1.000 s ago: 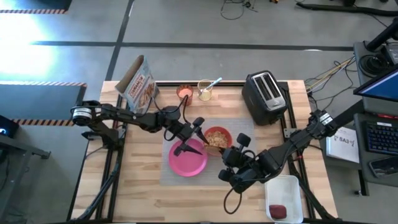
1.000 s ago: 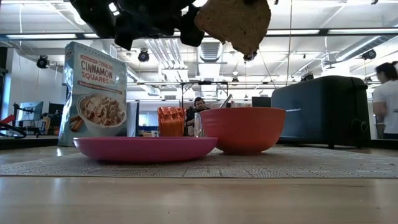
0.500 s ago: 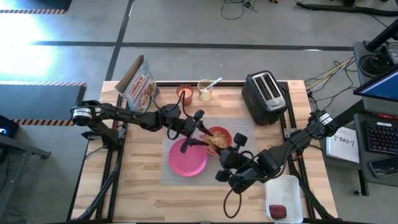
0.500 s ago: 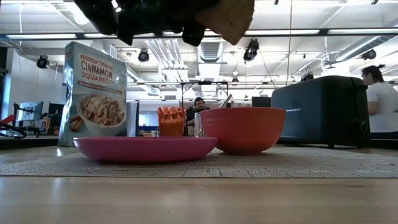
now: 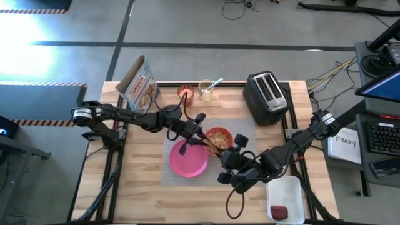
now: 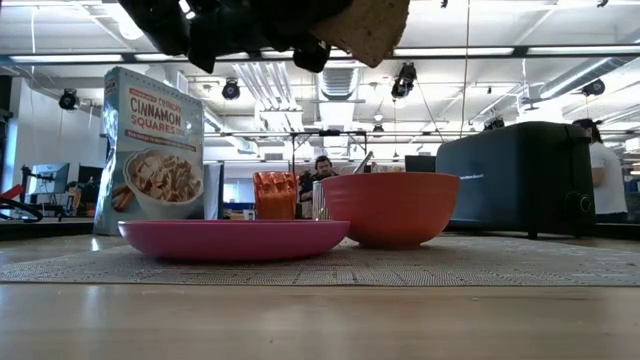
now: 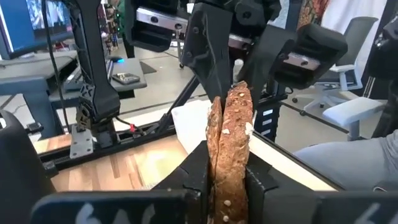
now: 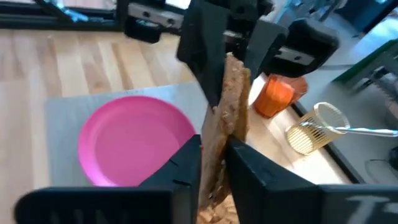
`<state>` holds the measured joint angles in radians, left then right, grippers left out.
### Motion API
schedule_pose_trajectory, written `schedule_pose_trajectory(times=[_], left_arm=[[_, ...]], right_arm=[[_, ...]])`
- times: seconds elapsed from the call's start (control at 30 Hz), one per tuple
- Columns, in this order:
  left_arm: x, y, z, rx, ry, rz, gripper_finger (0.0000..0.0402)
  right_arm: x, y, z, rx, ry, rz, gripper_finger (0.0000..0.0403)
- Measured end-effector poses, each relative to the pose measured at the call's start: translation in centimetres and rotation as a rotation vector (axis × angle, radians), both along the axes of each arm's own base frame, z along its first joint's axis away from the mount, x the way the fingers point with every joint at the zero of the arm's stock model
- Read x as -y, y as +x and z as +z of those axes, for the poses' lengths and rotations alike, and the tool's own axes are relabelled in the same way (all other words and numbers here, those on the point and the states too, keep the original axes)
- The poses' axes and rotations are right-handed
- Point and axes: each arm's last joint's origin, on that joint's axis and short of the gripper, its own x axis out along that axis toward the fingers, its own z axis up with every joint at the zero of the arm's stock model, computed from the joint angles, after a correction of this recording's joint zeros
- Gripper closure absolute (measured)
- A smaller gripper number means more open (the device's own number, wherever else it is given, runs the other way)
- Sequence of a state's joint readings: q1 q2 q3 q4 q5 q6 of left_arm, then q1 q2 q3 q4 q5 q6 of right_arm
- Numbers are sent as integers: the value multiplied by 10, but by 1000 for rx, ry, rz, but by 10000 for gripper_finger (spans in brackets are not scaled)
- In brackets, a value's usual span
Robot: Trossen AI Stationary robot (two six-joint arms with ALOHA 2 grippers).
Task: Arrange a breakfast setting
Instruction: Put the bread on the pink plate
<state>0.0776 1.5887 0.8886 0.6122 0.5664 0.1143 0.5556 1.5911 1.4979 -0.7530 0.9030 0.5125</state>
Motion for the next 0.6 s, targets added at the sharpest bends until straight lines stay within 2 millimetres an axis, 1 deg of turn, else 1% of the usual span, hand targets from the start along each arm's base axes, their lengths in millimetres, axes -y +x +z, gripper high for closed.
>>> schedule_pose_trajectory(times=[0.17, 0.33, 0.43, 0.6], left_arm=[[-2, 0, -2, -31, -23, 7, 391], [-3, -1, -6, -106, -89, 17, 386], [-2, -3, -16, -245, -139, 24, 383], [1, -18, -44, -613, -224, -23, 387]], right_arm=[[2, -6, 6, -23, 57, 43, 286], [11, -21, 16, -34, 92, 7, 243], [18, -33, 21, -51, 139, -38, 227], [25, -44, 20, -79, 179, -123, 218]])
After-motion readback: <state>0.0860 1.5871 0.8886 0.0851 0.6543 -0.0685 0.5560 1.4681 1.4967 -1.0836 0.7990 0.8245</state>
